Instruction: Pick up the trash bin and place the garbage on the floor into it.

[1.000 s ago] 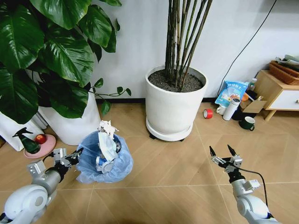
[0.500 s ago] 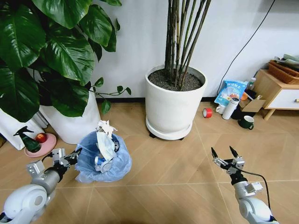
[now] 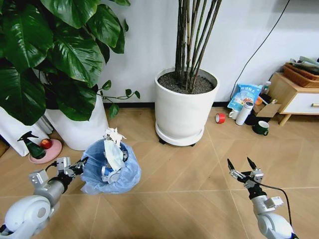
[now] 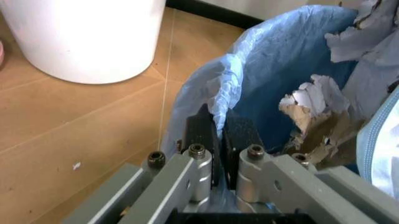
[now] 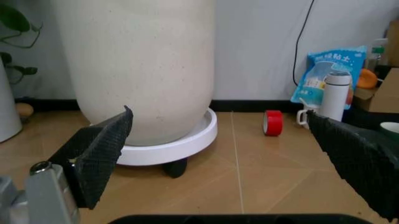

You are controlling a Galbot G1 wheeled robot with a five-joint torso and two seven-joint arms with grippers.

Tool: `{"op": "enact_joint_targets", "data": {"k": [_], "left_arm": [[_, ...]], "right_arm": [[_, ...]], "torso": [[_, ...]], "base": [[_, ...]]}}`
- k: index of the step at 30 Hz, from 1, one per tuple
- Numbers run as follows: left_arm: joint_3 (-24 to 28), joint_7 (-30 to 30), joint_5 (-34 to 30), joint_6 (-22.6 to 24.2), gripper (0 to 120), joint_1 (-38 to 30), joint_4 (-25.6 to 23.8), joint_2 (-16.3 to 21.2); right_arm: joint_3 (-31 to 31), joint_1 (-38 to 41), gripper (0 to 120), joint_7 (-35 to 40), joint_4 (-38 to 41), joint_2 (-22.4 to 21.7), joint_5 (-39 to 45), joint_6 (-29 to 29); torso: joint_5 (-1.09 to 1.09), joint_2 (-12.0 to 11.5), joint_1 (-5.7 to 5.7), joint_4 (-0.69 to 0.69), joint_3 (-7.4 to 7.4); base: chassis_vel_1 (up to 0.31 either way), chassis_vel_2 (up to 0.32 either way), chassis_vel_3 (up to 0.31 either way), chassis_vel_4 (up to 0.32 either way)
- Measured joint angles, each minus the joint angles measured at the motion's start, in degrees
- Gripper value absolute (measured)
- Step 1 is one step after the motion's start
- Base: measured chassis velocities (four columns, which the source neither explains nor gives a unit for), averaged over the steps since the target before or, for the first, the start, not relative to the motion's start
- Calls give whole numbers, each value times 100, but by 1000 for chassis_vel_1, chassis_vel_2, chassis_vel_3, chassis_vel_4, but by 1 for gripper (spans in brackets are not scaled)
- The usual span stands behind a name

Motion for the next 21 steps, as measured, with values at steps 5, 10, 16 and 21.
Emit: {"op": "enact_joint_targets", "data": {"k": [5,10,16,21], "left_arm": [[8,-2,-14,0,0,-5,-4,23],[11,-4,-27,0,0,-15,-4,44],[12,-5,-47,1,0,-31,13,68],[29,-6,-64,2,0,-64,40,77]], "right_arm": [[18,-23,100,-9,21,-1,-1,3],[25,-37,100,-12,34,1,-1,15],[39,-46,100,-15,34,-7,-2,19],[41,-40,100,-16,34,-22,0,20]], "torso": [[0,0,0,0,0],[0,0,0,0,0],[0,0,0,0,0],[0,0,0,0,0]], "base": [[89,-92,-91,85],[120,-118,-118,115],[139,-135,-152,135],[141,-137,-136,133]]}}
